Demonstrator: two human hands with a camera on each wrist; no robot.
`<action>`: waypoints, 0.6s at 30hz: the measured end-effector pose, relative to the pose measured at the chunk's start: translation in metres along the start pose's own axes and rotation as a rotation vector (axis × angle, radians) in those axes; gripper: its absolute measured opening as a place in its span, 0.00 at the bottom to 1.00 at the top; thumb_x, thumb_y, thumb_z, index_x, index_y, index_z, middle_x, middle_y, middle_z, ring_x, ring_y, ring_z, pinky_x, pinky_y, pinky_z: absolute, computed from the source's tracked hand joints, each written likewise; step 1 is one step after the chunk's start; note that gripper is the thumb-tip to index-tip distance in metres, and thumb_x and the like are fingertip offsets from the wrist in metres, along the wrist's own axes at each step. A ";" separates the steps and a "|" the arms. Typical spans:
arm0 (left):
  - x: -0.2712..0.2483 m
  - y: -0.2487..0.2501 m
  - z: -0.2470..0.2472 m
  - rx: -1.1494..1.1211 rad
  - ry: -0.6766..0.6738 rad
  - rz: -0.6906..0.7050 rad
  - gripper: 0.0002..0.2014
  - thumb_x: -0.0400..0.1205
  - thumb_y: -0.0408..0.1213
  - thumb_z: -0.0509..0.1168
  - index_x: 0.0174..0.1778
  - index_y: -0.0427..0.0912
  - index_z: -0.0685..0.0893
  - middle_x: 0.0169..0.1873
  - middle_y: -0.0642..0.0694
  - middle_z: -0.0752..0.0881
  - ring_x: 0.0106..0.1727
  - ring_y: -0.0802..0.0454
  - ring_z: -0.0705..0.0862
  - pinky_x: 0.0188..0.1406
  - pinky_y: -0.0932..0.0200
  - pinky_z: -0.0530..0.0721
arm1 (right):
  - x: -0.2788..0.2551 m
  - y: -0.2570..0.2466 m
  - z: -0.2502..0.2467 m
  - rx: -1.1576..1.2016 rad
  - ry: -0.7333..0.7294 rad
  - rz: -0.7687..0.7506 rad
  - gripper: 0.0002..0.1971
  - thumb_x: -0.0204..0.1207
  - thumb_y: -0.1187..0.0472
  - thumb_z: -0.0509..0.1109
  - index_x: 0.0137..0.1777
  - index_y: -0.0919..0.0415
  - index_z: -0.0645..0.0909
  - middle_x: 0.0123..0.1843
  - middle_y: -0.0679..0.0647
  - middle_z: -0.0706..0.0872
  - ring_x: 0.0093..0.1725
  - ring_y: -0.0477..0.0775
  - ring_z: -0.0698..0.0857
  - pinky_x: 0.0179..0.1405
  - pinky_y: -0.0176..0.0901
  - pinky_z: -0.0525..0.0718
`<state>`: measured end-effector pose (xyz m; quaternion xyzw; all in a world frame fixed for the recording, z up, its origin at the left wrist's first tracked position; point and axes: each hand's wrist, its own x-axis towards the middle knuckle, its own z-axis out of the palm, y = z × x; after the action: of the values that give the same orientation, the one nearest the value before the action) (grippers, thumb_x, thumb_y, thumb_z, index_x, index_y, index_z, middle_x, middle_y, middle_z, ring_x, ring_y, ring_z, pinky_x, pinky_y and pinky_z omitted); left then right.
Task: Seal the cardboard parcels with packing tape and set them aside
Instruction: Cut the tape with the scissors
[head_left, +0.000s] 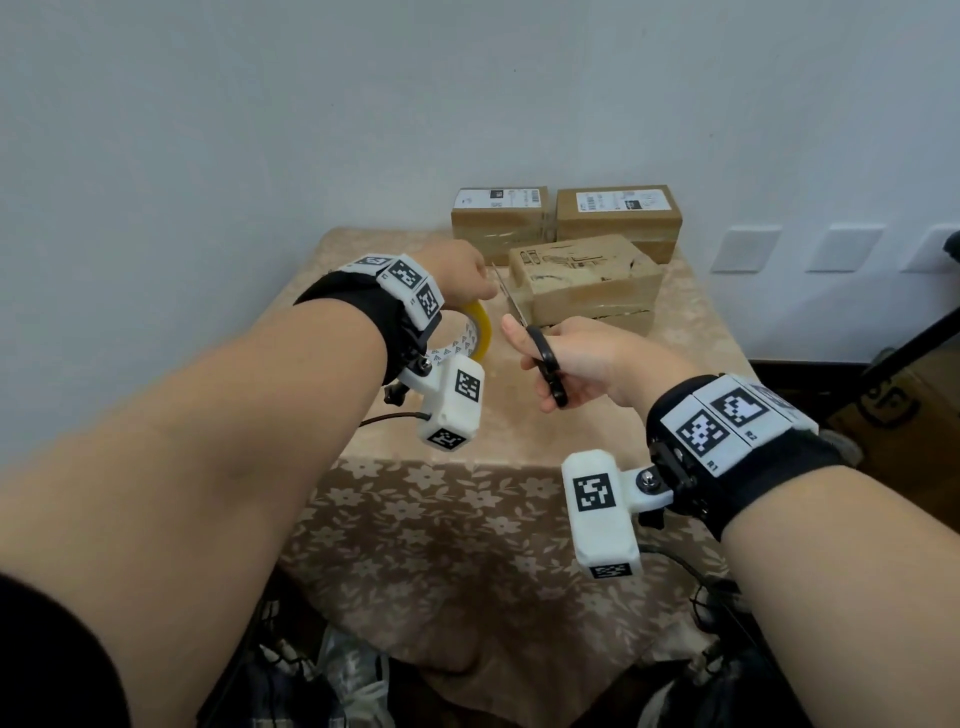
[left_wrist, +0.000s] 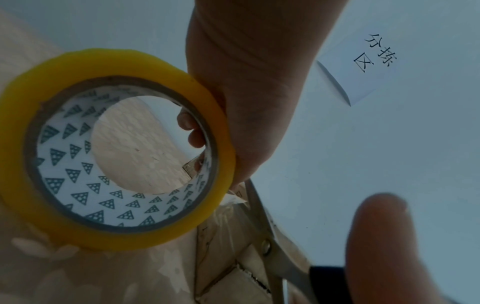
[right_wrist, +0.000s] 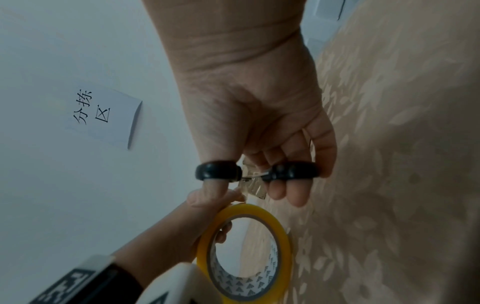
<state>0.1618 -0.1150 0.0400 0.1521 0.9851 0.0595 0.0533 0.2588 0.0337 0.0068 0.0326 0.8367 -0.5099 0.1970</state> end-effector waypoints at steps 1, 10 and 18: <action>0.000 0.001 0.000 0.007 -0.022 -0.013 0.15 0.83 0.44 0.60 0.51 0.36 0.86 0.48 0.39 0.85 0.46 0.47 0.79 0.47 0.54 0.76 | 0.000 0.002 0.000 -0.010 0.007 -0.001 0.33 0.73 0.31 0.63 0.53 0.64 0.80 0.32 0.55 0.84 0.26 0.49 0.85 0.38 0.41 0.85; 0.001 0.001 -0.001 0.027 -0.069 -0.055 0.15 0.81 0.45 0.65 0.55 0.39 0.88 0.48 0.43 0.84 0.47 0.49 0.78 0.40 0.58 0.73 | 0.004 0.011 -0.001 -0.027 0.058 -0.040 0.33 0.73 0.32 0.65 0.52 0.66 0.81 0.29 0.55 0.82 0.23 0.47 0.83 0.38 0.42 0.83; 0.002 0.003 0.008 -0.067 -0.005 -0.090 0.13 0.80 0.40 0.67 0.52 0.34 0.87 0.42 0.43 0.82 0.44 0.48 0.79 0.44 0.56 0.76 | 0.006 0.015 0.001 -0.025 0.090 -0.054 0.32 0.71 0.33 0.68 0.48 0.67 0.82 0.27 0.55 0.81 0.21 0.48 0.80 0.35 0.41 0.81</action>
<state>0.1623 -0.1105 0.0321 0.1061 0.9883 0.0895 0.0633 0.2572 0.0393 -0.0086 0.0303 0.8517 -0.5025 0.1457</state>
